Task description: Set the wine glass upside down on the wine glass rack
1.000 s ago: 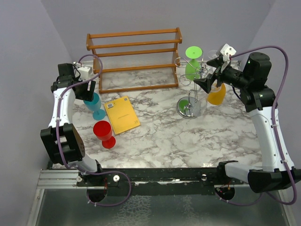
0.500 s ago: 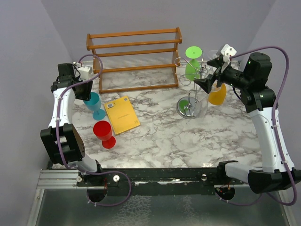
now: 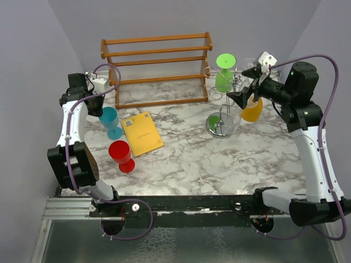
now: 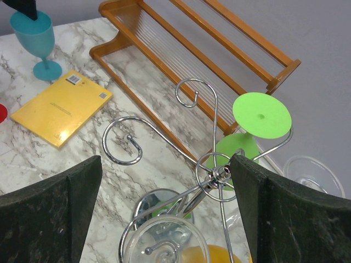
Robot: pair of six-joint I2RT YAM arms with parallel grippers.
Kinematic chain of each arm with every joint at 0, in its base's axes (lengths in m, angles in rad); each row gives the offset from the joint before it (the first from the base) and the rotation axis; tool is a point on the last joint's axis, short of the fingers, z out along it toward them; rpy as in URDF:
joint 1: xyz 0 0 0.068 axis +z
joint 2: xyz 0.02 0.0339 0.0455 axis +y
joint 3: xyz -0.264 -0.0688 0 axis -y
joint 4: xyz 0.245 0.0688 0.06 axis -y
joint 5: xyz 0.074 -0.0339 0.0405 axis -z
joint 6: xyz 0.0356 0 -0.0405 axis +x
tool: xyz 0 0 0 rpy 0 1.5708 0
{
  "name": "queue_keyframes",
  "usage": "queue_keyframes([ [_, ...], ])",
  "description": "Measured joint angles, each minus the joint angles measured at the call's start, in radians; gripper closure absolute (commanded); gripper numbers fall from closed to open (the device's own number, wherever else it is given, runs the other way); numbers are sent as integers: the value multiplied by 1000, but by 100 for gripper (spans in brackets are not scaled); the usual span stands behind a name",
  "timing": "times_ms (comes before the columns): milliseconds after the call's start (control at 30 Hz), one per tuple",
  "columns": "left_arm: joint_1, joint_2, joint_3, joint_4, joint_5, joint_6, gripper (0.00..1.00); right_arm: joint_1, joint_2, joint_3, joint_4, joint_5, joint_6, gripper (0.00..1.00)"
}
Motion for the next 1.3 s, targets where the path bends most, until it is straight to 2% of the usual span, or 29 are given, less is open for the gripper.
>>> queue_keyframes([
  [300,0,15,152,-53,2,21,100,0,-19,1,0,45,-4,0],
  [433,0,1,197,-74,6,14,100,0,-23,16,-1,104,7,14],
  [533,-6,-36,213,-84,28,-10,100,0,-28,33,0,150,32,19],
  [800,-65,-196,282,-75,173,-148,100,0,-32,84,-19,183,66,17],
  [967,-154,-267,299,-16,293,-289,100,0,-32,98,-31,167,83,13],
  [1167,-335,-247,336,79,357,-446,100,5,67,207,-77,111,152,9],
  [1300,-397,-230,357,155,389,-547,100,31,124,232,-88,104,197,10],
])
